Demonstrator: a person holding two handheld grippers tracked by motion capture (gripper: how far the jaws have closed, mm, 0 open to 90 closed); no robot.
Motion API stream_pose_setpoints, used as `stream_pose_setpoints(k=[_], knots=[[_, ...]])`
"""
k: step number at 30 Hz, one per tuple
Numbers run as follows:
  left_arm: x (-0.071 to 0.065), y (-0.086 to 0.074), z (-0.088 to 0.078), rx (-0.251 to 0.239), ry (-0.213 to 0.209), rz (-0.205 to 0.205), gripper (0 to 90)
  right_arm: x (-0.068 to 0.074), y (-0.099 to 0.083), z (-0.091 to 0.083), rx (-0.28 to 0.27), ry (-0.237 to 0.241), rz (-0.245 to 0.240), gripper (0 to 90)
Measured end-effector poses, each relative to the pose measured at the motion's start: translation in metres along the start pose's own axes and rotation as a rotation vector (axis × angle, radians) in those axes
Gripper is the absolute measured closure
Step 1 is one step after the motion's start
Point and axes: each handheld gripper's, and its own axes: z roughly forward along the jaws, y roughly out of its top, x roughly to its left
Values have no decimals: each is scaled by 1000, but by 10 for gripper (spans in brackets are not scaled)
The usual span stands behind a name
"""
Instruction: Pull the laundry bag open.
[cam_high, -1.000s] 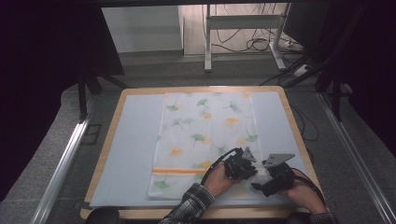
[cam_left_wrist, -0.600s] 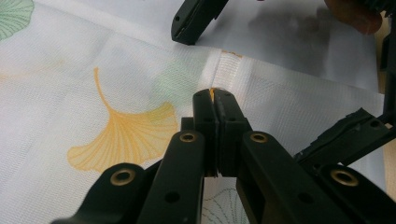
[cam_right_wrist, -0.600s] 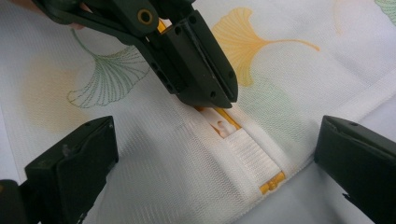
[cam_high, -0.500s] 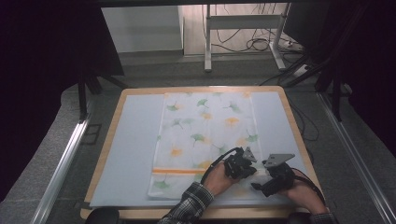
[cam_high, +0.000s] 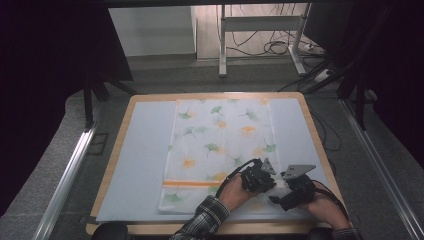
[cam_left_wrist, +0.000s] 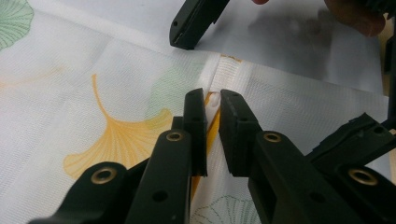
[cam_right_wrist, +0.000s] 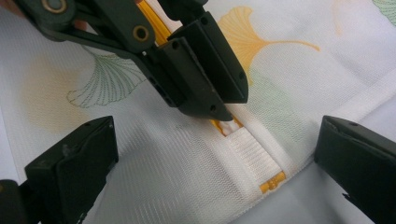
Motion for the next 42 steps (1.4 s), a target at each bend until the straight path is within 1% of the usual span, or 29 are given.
stream_pose_setpoints(k=[1, 2, 3, 4, 7, 9, 10, 13, 14, 15, 18, 19, 21, 22, 23, 24, 26, 30, 31, 32, 33, 34, 35, 37, 38, 40, 42], knots=[[0, 0, 0, 1, 1, -2, 812, 0, 0, 0, 0, 0, 0, 0], [-1, 0, 0, 3, 12, -3, 824, 0, 0, 0, 0, 0, 0, 0], [0, 0, 0, 6, 11, -3, 856, 0, 0, 0, 0, 0, 1, 0], [0, 1, -1, 9, 6, -8, 868, 0, 0, 0, 0, 0, 1, 0], [1, 2, -2, 6, -6, -5, 899, 0, 0, 0, 0, -3, 1, 0], [1, 2, -2, 11, 4, -1, 900, 0, 0, 0, -1, -3, 1, 0], [1, 2, -2, 9, 3, -10, 900, 0, 0, 0, -1, -3, 1, 0], [3, 2, -4, 15, 18, -2, 900, 0, 0, 0, -2, -5, 0, 0], [5, 1, -5, 15, 17, -11, 900, 0, 0, 0, -2, -6, 0, 0], [6, 0, -5, 17, 20, -11, 900, 0, 0, 0, -2, -6, 0, 0], [8, -1, -4, 15, -2, -37, 900, 0, 0, 0, -2, -6, 0, 0], [8, -1, -4, 13, -2, -34, 900, 0, 0, 0, -3, -6, 0, 0], [8, -1, -4, 9, -17, -34, 898, 0, 0, 0, -2, -7, 1, 0], [6, -1, -3, 5, -12, -33, 897, 0, 0, 0, -3, -7, 1, 0], [6, 0, -2, 2, -5, -23, 844, 0, 0, 0, -2, -7, 1, 0], [4, 0, -1, -2, -12, -21, 809, 0, 0, 0, -2, -7, 0, 0], [1, 0, 1, -7, -4, -19, 804, 0, 0, 0, -1, -5, 2, 0], [0, 1, 2, -8, 15, 6, 789, 0, 0, 0, 0, -4, 1, 0], [-1, 2, 3, -18, 22, 7, 771, 0, 0, 0, 0, -4, 1, 0], [-3, 3, 4, -14, 72, 26, 724, 0, 0, 0, -1, -1, 2, 0], [-3, 3, 5, -14, 91, 35, 644, 0, 0, 0, -1, -3, 3, 0], [-1, 3, 5, -12, 50, 18, 664, 1, 0, 0, -2, -3, 5, 0], [0, 3, 5, -15, 40, -1, 712, 0, 0, 0, -1, -5, 2, 0], [2, 3, 5, -12, 38, -6, 733, 0, 0, 0, -2, -6, 1, 0], [4, 3, 4, -3, 34, -3, 761, 0, 0, 0, -2, -7, 1, 0], [5, 3, 4, 0, 30, -8, 793, 0, 0, 0, -2, -7, 1, 0], [4, 3, 4, 1, 28, 2, 825, 0, 0, 0, -2, -8, 1, 0]])
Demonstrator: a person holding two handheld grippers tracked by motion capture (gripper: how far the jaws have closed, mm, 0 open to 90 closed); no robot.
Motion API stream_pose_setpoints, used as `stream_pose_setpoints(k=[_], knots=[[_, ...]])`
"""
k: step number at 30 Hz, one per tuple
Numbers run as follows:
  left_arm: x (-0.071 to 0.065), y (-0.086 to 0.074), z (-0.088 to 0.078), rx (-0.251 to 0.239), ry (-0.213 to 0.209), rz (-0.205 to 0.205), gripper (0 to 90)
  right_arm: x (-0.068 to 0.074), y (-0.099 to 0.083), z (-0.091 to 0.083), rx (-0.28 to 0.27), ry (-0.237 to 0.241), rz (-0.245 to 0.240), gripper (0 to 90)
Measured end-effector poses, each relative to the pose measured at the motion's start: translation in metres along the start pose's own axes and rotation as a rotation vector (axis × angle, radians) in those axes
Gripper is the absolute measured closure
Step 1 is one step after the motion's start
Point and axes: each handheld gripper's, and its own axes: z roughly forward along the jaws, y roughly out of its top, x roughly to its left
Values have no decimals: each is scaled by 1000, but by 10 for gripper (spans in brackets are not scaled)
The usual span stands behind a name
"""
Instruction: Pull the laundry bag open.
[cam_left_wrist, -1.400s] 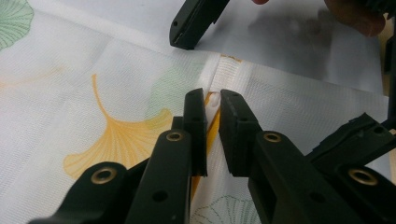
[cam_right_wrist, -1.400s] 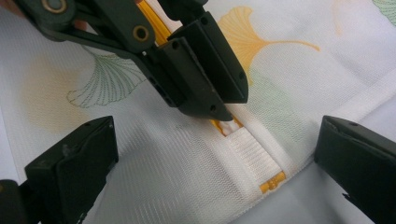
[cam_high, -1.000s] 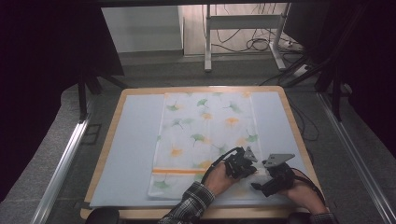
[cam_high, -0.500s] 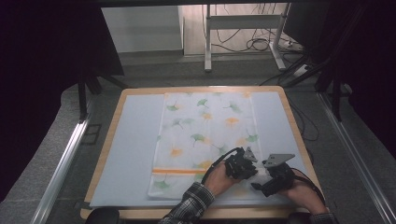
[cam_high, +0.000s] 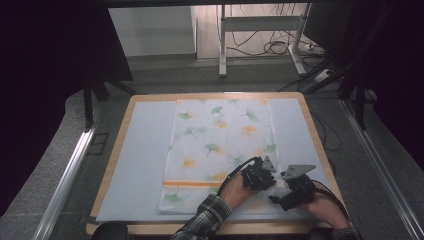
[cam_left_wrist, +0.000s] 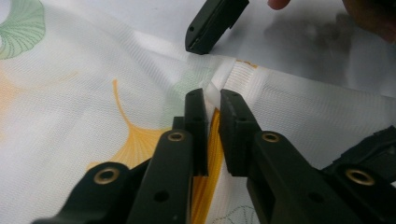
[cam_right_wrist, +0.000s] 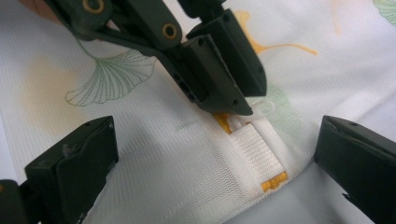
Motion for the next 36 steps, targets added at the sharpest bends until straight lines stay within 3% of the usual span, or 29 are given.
stream_pose_setpoints(k=[5, 12, 19, 22, 27, 29, 32, 36], knots=[[-4, -1, 0, -26, 22, 29, 864, 0, 0, 0, 0, 1, 1, 0], [-6, 2, 0, -7, 35, 59, 838, 0, 0, 0, -3, 5, 4, 0], [-4, 4, 1, -34, 29, 28, 756, 0, 0, 0, -2, 6, 4, 0], [0, 6, 0, -37, -3, 0, 717, 0, 0, 0, -2, 3, 4, 0], [4, 8, 1, -28, -12, -8, 720, 0, 0, 0, -2, 1, 4, 0], [3, 10, 3, -46, -38, -34, 719, 0, 0, 0, -2, 1, 4, 0], [0, 12, 6, -34, -43, -30, 728, 0, 0, 0, -4, 3, 3, 0], [-3, 14, 7, -20, -39, -16, 836, 0, 0, 0, -3, 4, 4, 0]])
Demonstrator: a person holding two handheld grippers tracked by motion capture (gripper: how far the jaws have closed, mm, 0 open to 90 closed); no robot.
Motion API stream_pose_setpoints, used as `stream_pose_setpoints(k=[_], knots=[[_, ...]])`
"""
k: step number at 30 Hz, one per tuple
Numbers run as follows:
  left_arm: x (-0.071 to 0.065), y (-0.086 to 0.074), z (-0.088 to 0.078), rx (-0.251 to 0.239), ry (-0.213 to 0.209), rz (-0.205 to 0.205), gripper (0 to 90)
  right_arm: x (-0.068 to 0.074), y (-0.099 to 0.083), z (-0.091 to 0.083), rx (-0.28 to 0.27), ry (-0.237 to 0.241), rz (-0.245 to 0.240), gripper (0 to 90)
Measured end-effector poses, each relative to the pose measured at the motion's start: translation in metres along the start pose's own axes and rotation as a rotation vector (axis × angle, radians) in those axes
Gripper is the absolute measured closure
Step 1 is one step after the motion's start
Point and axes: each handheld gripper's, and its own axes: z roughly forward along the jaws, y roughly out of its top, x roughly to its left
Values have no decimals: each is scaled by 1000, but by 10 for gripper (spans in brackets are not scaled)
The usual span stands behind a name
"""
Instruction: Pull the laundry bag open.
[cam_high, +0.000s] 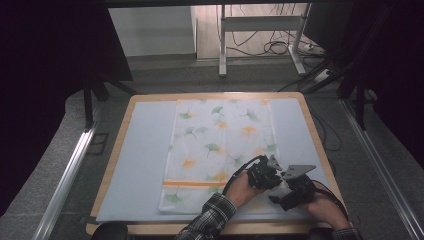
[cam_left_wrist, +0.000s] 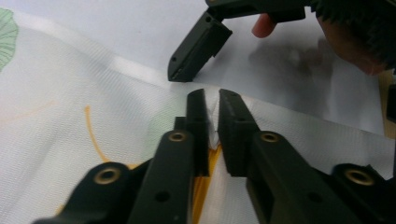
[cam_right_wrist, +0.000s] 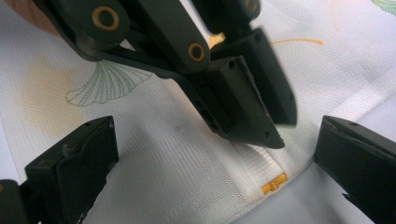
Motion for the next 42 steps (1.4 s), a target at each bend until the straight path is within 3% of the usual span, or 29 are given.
stream_pose_setpoints(k=[5, 22, 27, 29, 31, 33, 42], knots=[[1, 1, -3, 5, -16, -11, 888, 0, 0, 0, -1, 1, -1, 0], [6, -7, -10, -6, -46, -36, 899, 0, 1, 0, 5, -7, -2, 0], [6, -6, -9, -10, -47, -31, 899, -1, 5, -2, 4, -18, -28, 21], [6, -6, -9, -8, -48, -32, 898, 0, 8, -2, -31, 18, -26, 19], [7, -6, -9, -13, -49, -36, 899, 0, 9, 2, -16, 49, -23, 13], [7, -6, -9, -15, -49, -37, 899, 1, 8, 5, 2, 37, -58, 10], [8, -9, -12, -4, -42, -31, 900, 1, 6, 5, 0, 37, -57, 19]])
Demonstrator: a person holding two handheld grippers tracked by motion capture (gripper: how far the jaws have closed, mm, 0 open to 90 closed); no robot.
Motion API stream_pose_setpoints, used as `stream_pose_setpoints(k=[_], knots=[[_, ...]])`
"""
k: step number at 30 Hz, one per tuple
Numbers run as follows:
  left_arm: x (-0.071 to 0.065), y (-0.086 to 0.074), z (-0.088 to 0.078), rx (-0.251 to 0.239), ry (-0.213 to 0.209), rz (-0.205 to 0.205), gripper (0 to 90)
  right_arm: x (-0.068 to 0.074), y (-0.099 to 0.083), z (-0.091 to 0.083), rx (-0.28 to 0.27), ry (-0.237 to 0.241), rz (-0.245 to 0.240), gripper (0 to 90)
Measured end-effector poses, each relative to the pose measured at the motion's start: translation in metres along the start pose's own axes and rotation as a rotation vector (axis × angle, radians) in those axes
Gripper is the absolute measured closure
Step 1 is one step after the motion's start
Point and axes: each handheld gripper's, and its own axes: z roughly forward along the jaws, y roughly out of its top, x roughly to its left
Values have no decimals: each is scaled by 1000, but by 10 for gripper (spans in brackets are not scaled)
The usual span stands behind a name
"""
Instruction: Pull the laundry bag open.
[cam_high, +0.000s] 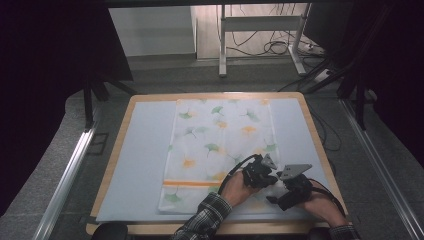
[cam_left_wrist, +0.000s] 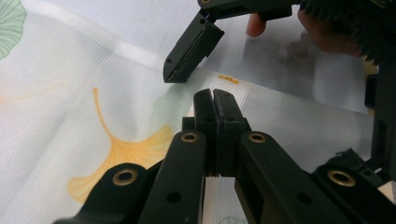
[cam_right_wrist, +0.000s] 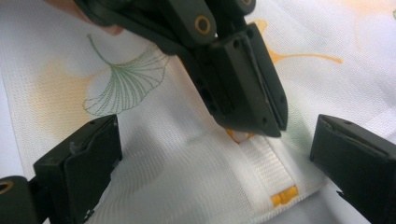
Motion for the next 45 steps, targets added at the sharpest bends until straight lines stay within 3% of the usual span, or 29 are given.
stream_pose_setpoints(k=[3, 4, 26, 33, 45], knots=[[1, -2, -2, -6, -3, -13, 900, 0, 0, 0, 1, -3, -4, 21], [2, -3, -3, 4, 0, 5, 900, 0, 0, 0, 1, -3, -3, 22], [7, -21, -22, 26, 7, 6, 900, 0, -1, -1, -6, -9, 0, 33], [3, -16, -23, 44, 30, 47, 900, 1, -1, -1, -7, -10, 6, 33], [5, -21, -25, 42, 23, 27, 900, 1, -2, -1, -13, -12, 3, 35]])
